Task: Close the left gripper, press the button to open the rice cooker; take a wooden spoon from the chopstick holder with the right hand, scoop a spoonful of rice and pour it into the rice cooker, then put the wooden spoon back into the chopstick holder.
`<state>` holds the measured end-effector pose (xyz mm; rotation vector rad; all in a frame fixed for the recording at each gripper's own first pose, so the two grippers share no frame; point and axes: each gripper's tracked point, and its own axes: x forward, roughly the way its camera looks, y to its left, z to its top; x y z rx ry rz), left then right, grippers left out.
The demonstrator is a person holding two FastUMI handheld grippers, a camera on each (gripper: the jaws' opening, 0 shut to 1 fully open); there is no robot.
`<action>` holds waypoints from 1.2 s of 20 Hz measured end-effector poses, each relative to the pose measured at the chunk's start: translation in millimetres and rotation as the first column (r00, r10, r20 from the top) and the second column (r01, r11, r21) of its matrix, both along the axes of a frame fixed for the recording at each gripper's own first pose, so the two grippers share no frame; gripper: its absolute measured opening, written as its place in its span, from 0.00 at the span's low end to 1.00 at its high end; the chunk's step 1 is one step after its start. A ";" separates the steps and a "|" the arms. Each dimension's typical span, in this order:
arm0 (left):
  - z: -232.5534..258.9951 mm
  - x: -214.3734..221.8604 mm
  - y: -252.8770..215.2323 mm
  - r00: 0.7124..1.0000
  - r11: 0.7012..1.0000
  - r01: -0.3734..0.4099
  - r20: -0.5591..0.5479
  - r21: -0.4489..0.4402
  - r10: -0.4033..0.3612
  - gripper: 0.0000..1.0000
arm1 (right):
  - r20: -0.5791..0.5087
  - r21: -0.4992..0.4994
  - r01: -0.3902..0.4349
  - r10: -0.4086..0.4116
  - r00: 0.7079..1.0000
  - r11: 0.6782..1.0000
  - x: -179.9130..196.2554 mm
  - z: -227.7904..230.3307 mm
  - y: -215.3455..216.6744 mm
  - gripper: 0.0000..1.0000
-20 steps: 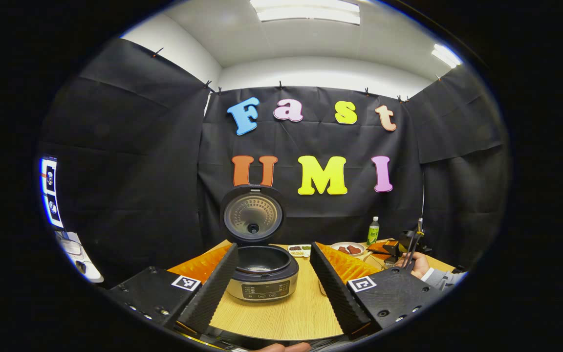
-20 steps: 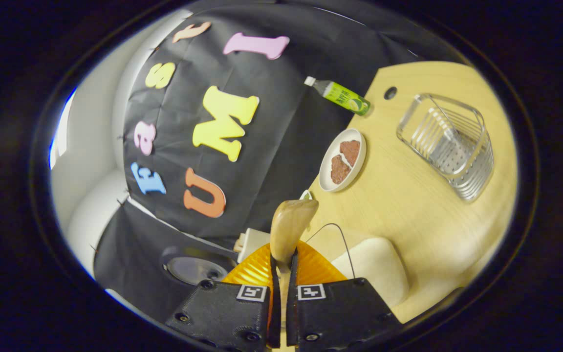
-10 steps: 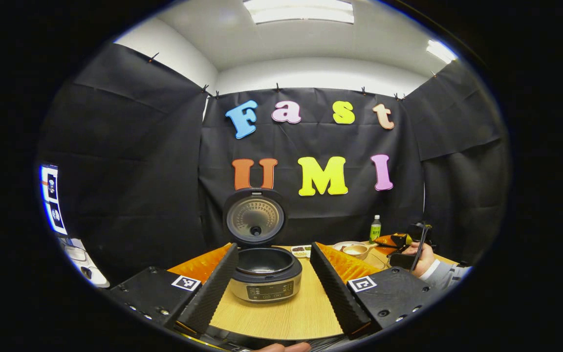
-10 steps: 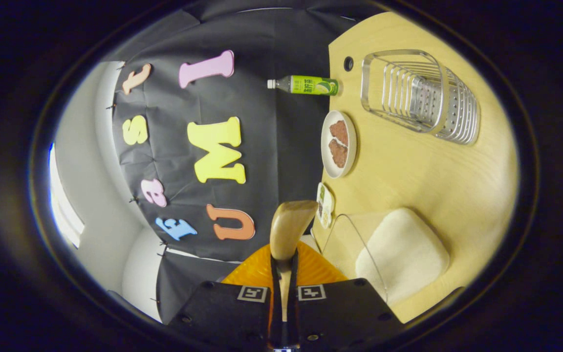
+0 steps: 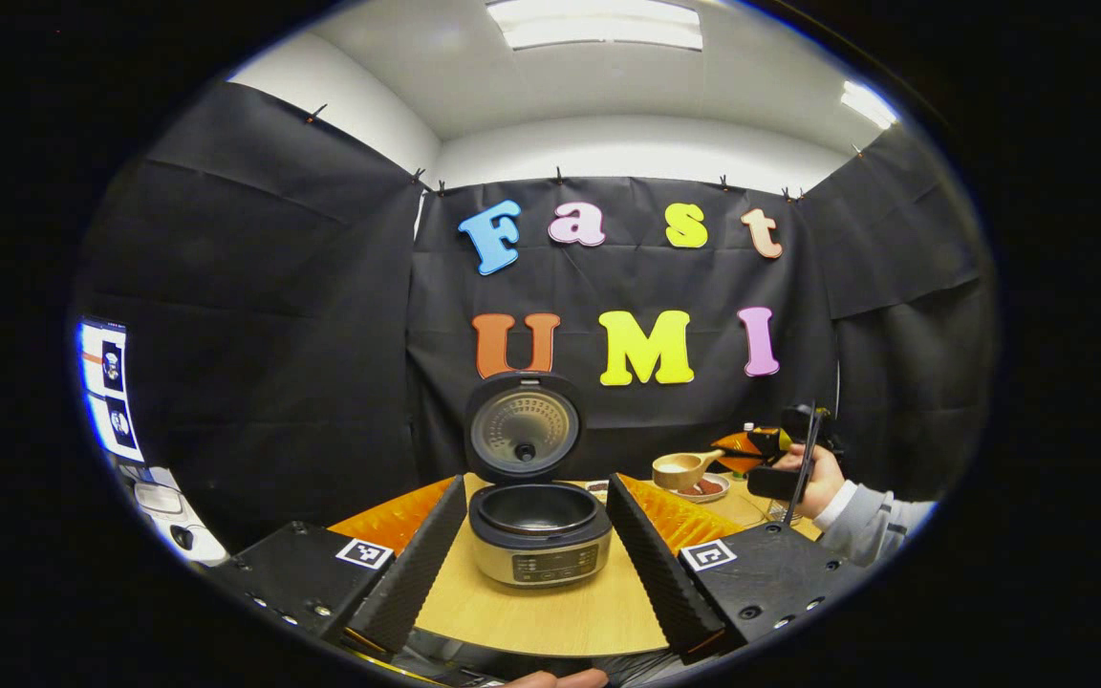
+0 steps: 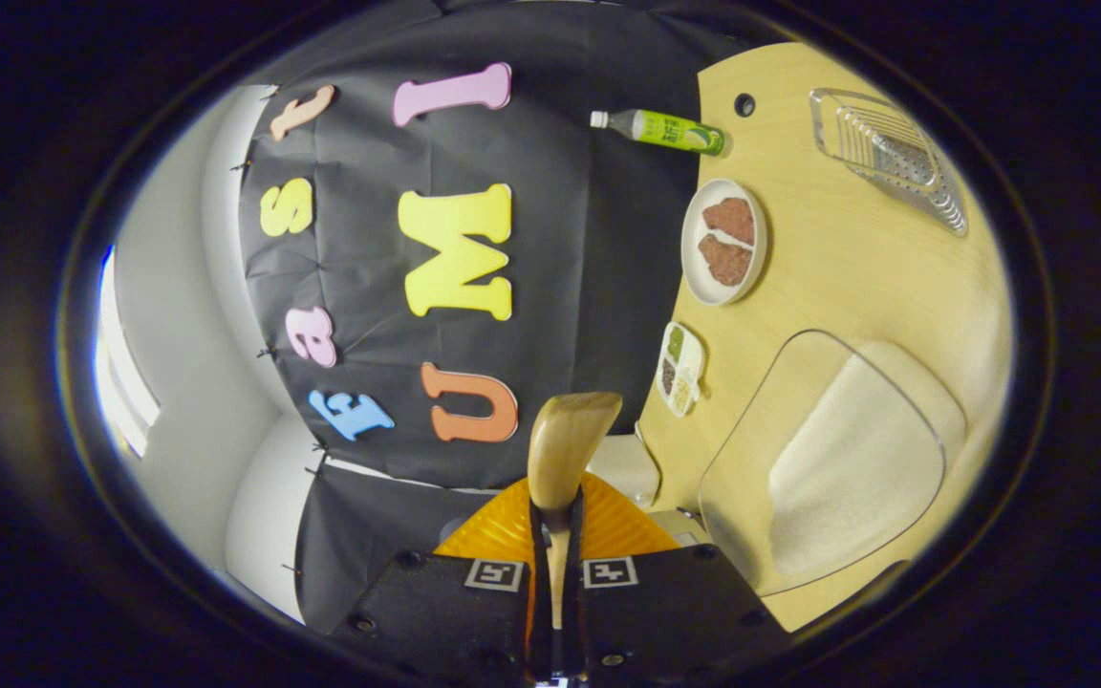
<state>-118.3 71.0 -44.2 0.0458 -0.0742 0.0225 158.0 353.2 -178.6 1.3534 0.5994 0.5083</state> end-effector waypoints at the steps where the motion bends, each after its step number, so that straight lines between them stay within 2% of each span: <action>1: -1.9 -1.7 8.1 1.000 1.000 -0.016 -0.001 0.007 0.016 0.94 | 0.011 -0.021 -0.013 0.013 1.000 1.000 1.4 4.9 15.5 0.09; 6: -5.5 -10.2 28.9 0.999 0.999 -0.037 -0.023 0.013 0.037 0.94 | 0.083 -0.188 -0.057 0.074 0.994 0.980 -0.3 23.6 86.8 0.09; 12: -9.0 -21.6 41.0 0.998 0.999 -0.043 -0.044 0.027 0.044 0.94 | 0.233 -0.431 -0.039 0.153 0.960 0.902 -12.0 37.3 160.0 0.10; 16: -12.6 -30.5 42.9 0.997 0.999 -0.043 -0.056 0.019 0.044 0.94 | 0.321 -0.614 0.040 0.203 0.925 0.788 -12.6 40.6 180.3 0.10; 20: -13.1 -32.5 43.9 0.998 0.999 -0.043 -0.051 0.019 0.044 0.94 | 0.414 -0.710 0.144 0.244 0.877 0.689 -20.1 47.9 190.9 0.10; 24: -13.6 -34.6 46.0 0.998 0.999 -0.042 -0.054 0.003 0.042 0.94 | 0.495 -0.795 0.265 0.332 0.803 0.545 -30.6 54.2 201.8 0.11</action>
